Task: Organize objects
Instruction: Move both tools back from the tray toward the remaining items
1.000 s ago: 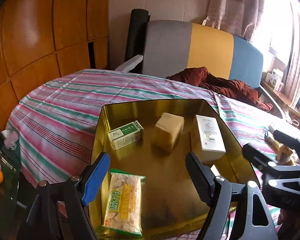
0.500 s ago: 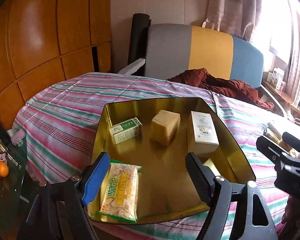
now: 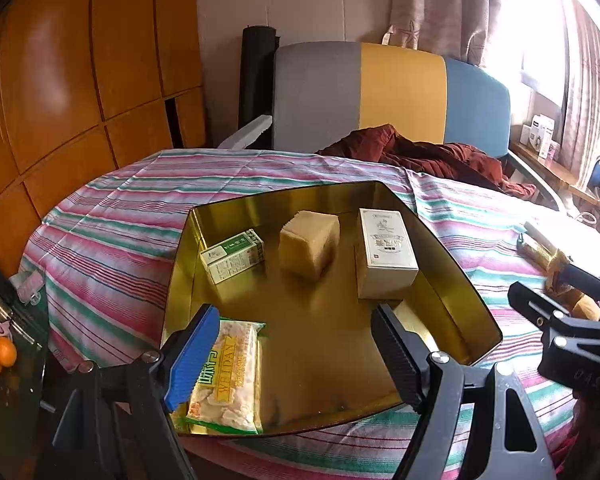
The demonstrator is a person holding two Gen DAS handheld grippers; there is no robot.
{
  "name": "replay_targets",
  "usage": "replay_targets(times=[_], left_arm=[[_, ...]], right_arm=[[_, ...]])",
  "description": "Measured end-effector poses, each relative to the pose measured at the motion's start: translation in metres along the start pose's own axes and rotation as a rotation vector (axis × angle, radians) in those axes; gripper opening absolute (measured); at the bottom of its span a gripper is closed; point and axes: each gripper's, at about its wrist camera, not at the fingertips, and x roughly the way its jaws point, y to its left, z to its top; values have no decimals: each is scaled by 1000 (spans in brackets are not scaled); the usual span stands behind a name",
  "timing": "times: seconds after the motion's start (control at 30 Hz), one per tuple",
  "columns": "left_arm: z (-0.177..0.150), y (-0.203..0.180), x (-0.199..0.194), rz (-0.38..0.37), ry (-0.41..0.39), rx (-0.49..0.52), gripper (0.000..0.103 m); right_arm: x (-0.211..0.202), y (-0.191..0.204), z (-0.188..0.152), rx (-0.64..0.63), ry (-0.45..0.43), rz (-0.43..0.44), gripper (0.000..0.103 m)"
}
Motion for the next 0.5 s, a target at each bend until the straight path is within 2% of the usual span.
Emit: replay_targets(times=[0.5], left_arm=[[0,-16,-2,-21,1,64,79]], right_arm=[[-7,-64,2,79,34,-115,103]])
